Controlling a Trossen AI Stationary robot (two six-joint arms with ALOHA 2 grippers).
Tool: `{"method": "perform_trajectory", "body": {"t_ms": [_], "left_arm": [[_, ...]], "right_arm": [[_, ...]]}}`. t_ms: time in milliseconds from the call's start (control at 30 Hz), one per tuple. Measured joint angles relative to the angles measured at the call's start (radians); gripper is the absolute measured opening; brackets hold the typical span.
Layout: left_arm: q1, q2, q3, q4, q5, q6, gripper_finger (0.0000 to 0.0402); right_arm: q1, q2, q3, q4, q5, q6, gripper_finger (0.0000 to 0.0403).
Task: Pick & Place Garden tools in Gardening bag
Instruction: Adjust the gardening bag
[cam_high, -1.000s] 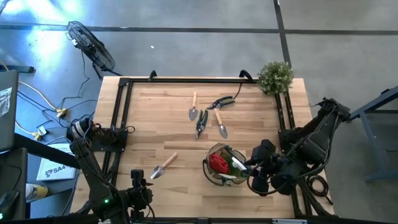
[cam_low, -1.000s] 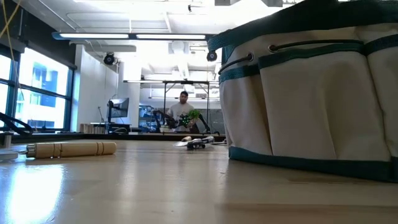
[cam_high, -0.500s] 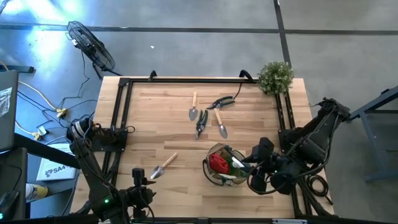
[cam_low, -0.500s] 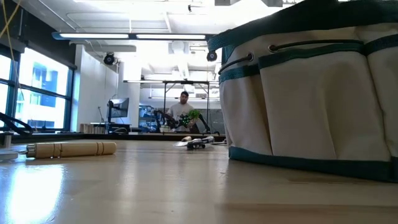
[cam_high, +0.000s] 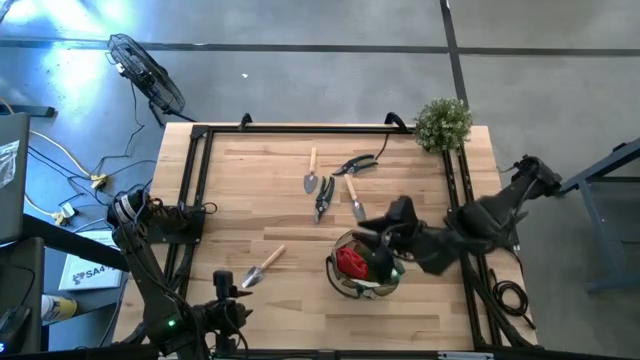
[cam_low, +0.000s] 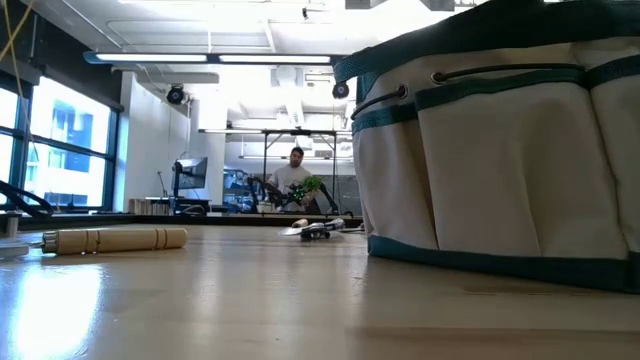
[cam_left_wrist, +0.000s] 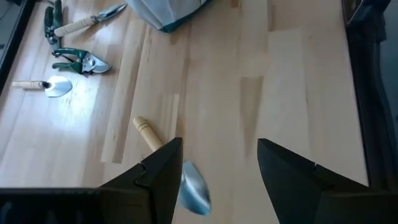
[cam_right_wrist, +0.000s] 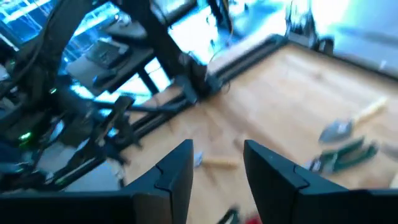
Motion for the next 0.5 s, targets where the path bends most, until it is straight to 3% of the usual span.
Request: {"method": "perform_trajectory", "body": {"t_ms": [100, 267, 433, 500], "left_arm": [[0.000, 0.000, 0.000, 0.045, -0.001, -0.004, 0.0198], [0.000, 0.000, 0.000, 0.052, -0.003, -0.088, 0.0198], [0.009, 0.000, 0.000, -0.008, 0.045, -0.222, 0.0198], [0.030, 0.000, 0.000, -0.041, 0.130, -0.332, 0.0198]], "right_arm": [[-0.038, 0.000, 0.000, 0.032, 0.003, -0.055, 0.0133], [-0.073, 0.000, 0.000, 0.039, -0.051, -0.004, 0.0133], [-0.063, 0.024, 0.000, 0.037, -0.138, 0.032, 0.0133], [-0.041, 0.044, 0.000, 0.037, -0.158, 0.032, 0.0133]]}}
